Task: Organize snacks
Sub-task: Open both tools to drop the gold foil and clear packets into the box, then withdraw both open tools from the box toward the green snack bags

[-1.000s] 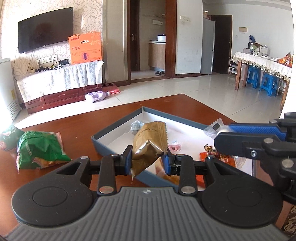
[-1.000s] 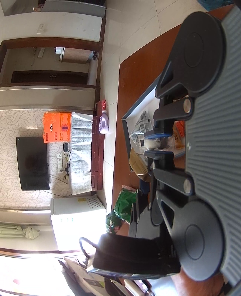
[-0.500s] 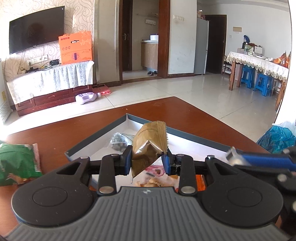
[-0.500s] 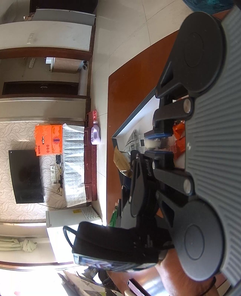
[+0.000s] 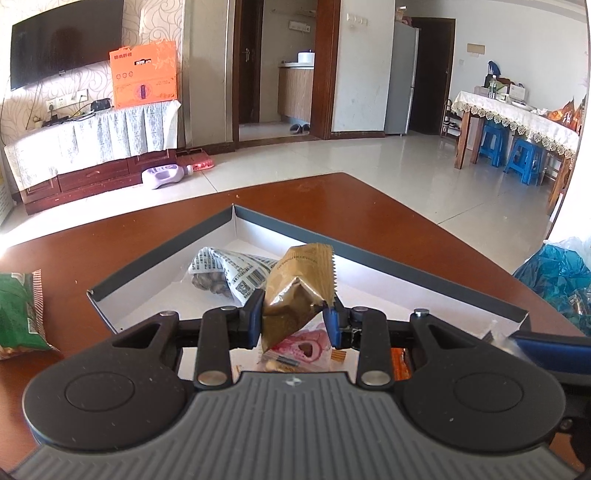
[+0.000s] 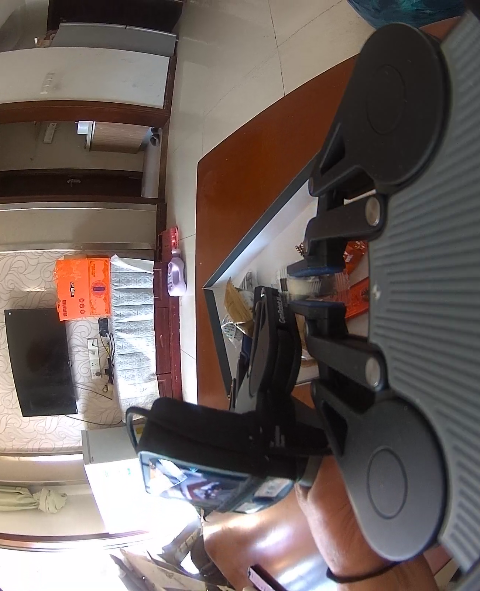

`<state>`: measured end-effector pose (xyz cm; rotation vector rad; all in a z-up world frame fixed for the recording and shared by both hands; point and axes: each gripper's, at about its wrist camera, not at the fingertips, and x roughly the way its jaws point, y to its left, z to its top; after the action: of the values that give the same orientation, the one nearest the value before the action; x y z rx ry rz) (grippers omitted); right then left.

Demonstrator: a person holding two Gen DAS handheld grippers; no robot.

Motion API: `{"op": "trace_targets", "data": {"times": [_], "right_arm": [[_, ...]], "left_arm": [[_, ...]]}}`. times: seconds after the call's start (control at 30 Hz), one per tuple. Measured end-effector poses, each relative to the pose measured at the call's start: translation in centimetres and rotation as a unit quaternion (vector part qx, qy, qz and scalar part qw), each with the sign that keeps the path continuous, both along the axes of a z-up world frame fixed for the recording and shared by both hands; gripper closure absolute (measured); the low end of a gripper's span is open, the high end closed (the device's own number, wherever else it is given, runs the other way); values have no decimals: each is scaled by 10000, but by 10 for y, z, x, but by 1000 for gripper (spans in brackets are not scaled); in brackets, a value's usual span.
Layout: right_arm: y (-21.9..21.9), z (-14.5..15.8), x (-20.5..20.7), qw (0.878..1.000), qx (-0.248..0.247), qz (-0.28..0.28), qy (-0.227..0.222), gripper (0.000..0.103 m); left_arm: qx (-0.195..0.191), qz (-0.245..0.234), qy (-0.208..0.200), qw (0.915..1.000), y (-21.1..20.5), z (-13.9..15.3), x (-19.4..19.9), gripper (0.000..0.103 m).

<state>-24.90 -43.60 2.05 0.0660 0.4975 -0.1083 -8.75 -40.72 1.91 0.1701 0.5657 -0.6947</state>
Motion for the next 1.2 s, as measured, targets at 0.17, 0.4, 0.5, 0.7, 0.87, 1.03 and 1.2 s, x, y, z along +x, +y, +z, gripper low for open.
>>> {"op": "trace_targets", "data": {"times": [0.17, 0.4, 0.5, 0.7, 0.87, 1.03, 1.2], "right_arm": [[-3, -2, 2, 10000, 4, -19, 63, 86], [-5, -12, 13, 9997, 80, -43, 229, 86], [-3, -13, 19, 9997, 88, -17, 238, 86], [3, -19, 28, 9994, -44, 16, 331, 85], [4, -21, 26, 9995, -132, -87, 261, 75], [8, -18, 16, 9998, -178, -43, 38, 40], [12, -12, 9, 9995, -232, -6, -198, 29]], "left_arm": [[43, 30, -23, 10000, -3, -2, 3, 52], [-15, 50, -162, 9999, 6, 5, -1, 28], [-3, -8, -253, 9997, 10, 7, -6, 26], [65, -66, -372, 9993, 21, 12, -15, 24], [170, -66, -459, 9988, 32, 14, -24, 22], [98, -12, -458, 9989, 46, 20, -29, 19], [-15, 40, -555, 9984, 66, 31, -35, 15]]}}
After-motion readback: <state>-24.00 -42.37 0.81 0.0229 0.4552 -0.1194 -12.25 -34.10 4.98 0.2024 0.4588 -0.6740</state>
